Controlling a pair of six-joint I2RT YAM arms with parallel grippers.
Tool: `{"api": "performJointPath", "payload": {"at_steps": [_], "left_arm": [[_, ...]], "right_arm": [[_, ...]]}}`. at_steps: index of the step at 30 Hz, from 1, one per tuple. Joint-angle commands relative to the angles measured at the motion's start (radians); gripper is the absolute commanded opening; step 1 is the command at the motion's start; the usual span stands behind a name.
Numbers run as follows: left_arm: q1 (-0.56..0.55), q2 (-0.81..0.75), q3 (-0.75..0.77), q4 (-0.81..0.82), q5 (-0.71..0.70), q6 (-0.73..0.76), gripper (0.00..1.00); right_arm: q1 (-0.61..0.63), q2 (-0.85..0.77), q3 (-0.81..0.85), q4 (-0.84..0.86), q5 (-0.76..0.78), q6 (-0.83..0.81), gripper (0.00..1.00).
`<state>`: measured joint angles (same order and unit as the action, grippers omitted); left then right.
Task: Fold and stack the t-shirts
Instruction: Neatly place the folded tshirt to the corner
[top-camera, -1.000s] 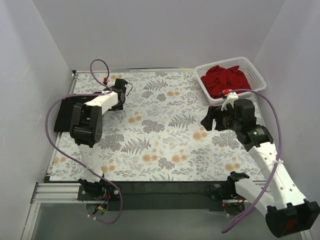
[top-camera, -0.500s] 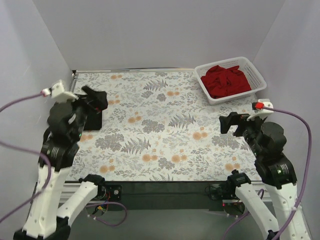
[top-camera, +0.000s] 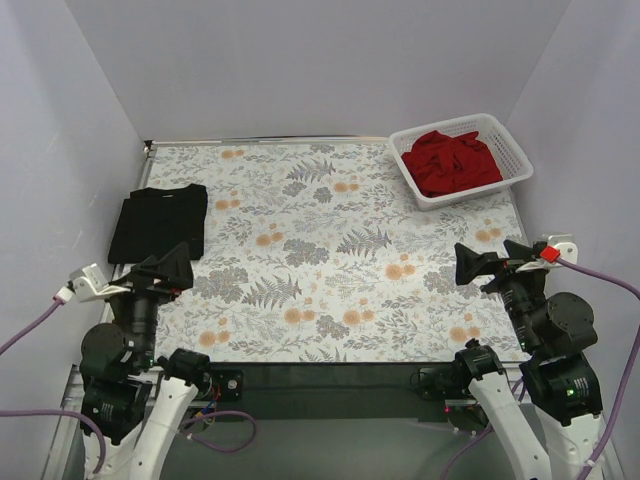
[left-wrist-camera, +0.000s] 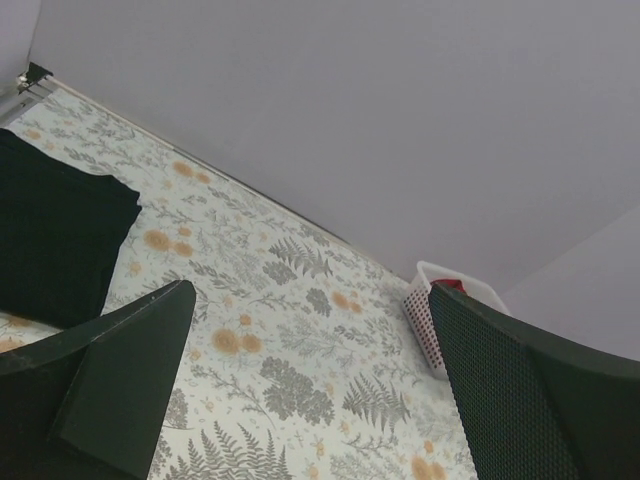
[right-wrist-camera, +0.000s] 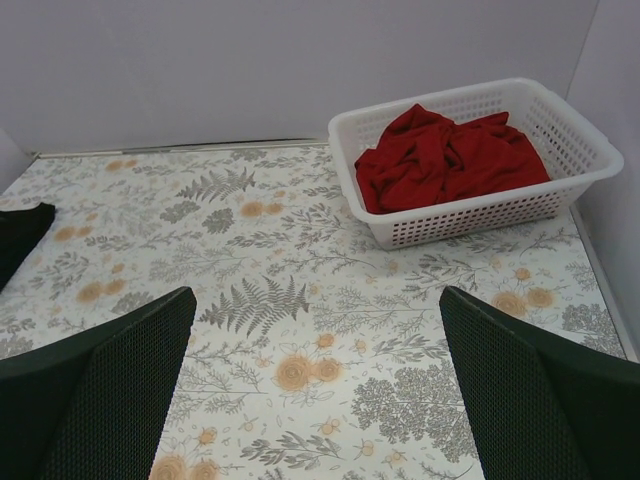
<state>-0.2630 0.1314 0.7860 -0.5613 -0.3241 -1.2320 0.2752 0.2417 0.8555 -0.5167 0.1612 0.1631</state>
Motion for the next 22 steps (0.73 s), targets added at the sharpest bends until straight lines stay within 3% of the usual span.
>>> {"api": "performJointPath", "payload": {"at_steps": [1,22], "left_arm": [[0.005,-0.048,-0.031,0.049,-0.059,-0.032,0.98],[0.007,-0.128,-0.182,0.133,-0.082,-0.026,0.98]], "right_arm": [[-0.004,0.005,0.001,0.073,-0.038,-0.027,0.98],[-0.004,0.045,-0.039,0.135,-0.155,-0.045,0.98]]}}
